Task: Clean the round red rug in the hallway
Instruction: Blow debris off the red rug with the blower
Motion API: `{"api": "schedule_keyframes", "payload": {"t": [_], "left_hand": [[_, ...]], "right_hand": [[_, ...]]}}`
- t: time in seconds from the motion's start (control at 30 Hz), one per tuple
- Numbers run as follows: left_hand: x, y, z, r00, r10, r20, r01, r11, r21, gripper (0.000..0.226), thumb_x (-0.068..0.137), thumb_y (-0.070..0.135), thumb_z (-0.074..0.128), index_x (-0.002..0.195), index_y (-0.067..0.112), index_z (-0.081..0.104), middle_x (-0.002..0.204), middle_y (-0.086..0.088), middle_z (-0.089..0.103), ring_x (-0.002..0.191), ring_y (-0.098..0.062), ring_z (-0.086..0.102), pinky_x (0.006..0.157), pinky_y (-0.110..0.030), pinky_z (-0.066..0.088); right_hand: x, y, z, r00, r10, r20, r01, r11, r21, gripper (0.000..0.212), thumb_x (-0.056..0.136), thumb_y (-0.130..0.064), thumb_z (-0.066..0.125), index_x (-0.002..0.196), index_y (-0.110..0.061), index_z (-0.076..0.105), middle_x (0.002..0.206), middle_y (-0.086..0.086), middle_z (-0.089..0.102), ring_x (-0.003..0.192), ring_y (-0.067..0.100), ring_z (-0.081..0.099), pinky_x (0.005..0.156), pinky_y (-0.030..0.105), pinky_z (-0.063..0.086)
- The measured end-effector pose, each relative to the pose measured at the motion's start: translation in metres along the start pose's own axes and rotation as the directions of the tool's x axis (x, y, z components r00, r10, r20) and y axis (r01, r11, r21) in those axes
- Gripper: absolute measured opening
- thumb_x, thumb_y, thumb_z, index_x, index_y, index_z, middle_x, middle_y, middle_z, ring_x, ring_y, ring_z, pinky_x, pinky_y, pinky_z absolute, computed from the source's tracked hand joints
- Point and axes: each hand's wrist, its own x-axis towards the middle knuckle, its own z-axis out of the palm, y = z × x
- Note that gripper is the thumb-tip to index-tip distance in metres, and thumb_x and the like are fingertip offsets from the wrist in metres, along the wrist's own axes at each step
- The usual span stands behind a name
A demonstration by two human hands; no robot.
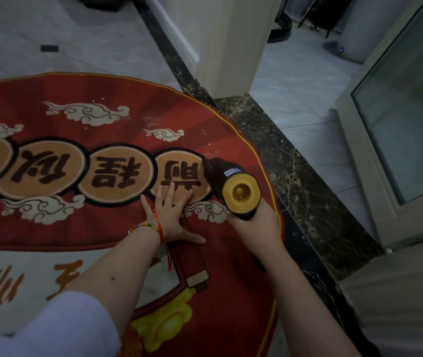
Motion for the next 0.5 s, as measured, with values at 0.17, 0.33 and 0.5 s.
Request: {"api": "schedule_keyframes", "payload": {"t": [0.17, 0.33, 0.5], "left_hand": [[0.0, -0.002, 0.002, 1.0, 0.002, -0.003, -0.002, 1.0, -0.011, 0.13, 0.043, 0.092, 0.054, 0.145, 0.049, -0.015, 0.153, 0.002, -0.032, 0.138, -0.029, -0.034, 0.105, -0.067, -0.018], [0.001, -0.002, 0.003, 1.0, 0.004, -0.019, -0.004, 1.0, -0.015, 0.13, 0.043, 0.092, 0.054, 0.145, 0.049, -0.014, 0.154, 0.001, -0.032, 0.138, -0.029, -0.034, 0.105, -0.067, -0.018], [0.001, 0.0, 0.004, 0.999, 0.016, -0.041, -0.017, 0.999, -0.034, 0.125, 0.048, 0.091, 0.053, 0.145, 0.048, -0.012, 0.155, -0.001, -0.029, 0.139, -0.03, -0.032, 0.104, -0.068, -0.018]], "right_hand": [[-0.022, 0.008, -0.005, 1.0, -0.003, 0.01, 0.003, 1.0, -0.001, 0.033, 0.07, -0.023, 0.074, 0.1, -0.026, 0.06, 0.088, -0.01, 0.064, 0.085, 0.012, 0.062, 0.065, 0.024, 0.049], [-0.016, 0.005, -0.001, 1.0, -0.019, -0.009, 0.019, 1.0, 0.006, 0.031, 0.07, -0.023, 0.073, 0.097, -0.026, 0.06, 0.086, -0.009, 0.064, 0.084, 0.015, 0.062, 0.066, 0.027, 0.048], [0.002, -0.005, 0.005, 0.999, 0.021, -0.033, -0.021, 1.0, 0.005, 0.034, 0.071, -0.023, 0.074, 0.103, -0.024, 0.061, 0.09, -0.006, 0.064, 0.087, 0.016, 0.06, 0.068, 0.026, 0.042]]}}
